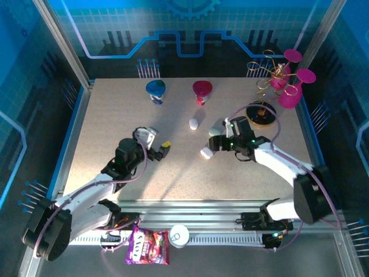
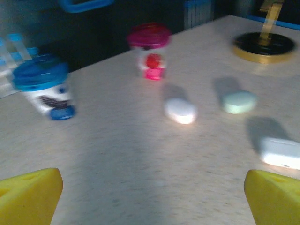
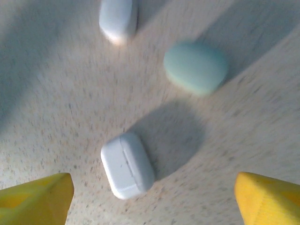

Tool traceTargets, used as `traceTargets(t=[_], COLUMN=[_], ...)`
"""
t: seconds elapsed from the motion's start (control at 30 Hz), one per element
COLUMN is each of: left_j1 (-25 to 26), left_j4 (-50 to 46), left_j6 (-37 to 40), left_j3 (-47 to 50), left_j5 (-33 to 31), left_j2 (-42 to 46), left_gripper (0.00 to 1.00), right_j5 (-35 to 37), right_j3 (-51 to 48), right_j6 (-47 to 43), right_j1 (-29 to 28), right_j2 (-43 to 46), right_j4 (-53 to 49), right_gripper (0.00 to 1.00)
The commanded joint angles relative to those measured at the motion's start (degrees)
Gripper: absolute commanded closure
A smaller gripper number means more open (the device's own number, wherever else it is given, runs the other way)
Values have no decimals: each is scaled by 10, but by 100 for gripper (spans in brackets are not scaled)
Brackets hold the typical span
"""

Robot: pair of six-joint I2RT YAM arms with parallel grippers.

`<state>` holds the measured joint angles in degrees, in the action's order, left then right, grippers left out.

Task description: Insert wireless bluetooth earbuds into charging case

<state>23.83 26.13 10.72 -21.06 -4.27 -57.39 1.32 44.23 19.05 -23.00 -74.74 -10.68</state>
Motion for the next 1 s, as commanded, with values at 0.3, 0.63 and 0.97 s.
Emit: traceTargets(t=[0.3, 0.63, 0.97], left_j1=[-131, -220, -223], left_j4=[160, 276, 281], left_j6=[-33, -93, -108], left_j3=[69, 33, -4], left_j5=[-95, -7, -56], left_j2=[-107, -239, -318], left_gripper=[1, 1, 1], right_j5=[141, 10, 19], right_j3=[-205, -261, -223], right_j6=[-210, -174, -179], right_j1=[134, 214, 209], right_j2=[18, -139, -133], right_j4=[451, 714, 630], right_gripper=[0, 0, 0])
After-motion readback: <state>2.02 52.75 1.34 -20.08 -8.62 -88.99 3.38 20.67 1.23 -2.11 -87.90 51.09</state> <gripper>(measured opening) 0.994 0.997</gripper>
